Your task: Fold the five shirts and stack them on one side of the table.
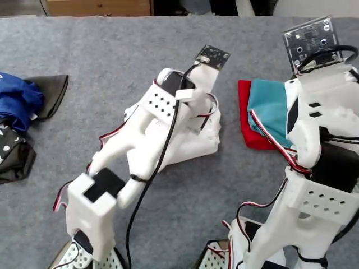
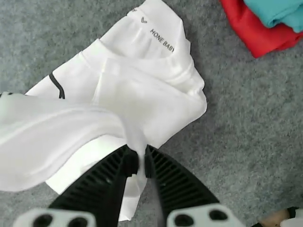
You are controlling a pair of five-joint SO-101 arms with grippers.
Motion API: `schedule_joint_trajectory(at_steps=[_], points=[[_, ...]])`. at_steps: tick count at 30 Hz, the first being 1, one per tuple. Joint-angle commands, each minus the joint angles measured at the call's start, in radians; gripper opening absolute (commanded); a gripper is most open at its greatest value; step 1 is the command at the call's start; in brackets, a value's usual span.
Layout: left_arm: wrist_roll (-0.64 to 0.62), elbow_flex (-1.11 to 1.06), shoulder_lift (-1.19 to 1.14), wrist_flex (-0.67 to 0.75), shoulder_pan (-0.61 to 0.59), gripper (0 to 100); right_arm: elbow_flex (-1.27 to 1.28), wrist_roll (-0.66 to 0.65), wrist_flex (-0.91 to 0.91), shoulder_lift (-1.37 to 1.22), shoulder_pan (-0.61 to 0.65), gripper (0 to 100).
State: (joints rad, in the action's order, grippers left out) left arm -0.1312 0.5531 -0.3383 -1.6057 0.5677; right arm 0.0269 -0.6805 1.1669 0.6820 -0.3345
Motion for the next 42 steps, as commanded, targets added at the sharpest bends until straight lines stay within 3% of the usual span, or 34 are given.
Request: schedule_joint_trajectory(at_steps=[1,19,21,24,26,33,36,42], points=[[-0.011,0.13,-0.043,0.023,0.008,3,-0.033,-0.009,-0.018,0.019,-0.014,1.5],[-0.08,0.369,-0.255,0.018,0.039,4,-0.031,-0.009,-0.018,0.016,-0.012,1.5],[-0.074,0.363,-0.252,0.015,0.044,9,-0.031,-0.009,-0.018,0.016,-0.012,1.5],[-0.077,0.38,-0.247,0.0,0.044,27,-0.028,-0.006,-0.017,0.012,-0.012,1.5],[-0.074,0.414,-0.245,-0.017,0.033,30,0.002,-0.002,-0.018,0.015,-0.014,1.5],[-0.074,0.673,-0.245,-0.155,-0.2,19,0.015,-0.008,-0.012,0.01,0.005,1.5],[-0.069,0.707,-0.245,-0.157,-0.375,11,0.019,-0.006,0.048,0.004,0.101,1.5],[0.124,0.568,-0.245,-0.157,-0.645,3,0.042,0.021,0.209,-0.166,0.334,1.5]])
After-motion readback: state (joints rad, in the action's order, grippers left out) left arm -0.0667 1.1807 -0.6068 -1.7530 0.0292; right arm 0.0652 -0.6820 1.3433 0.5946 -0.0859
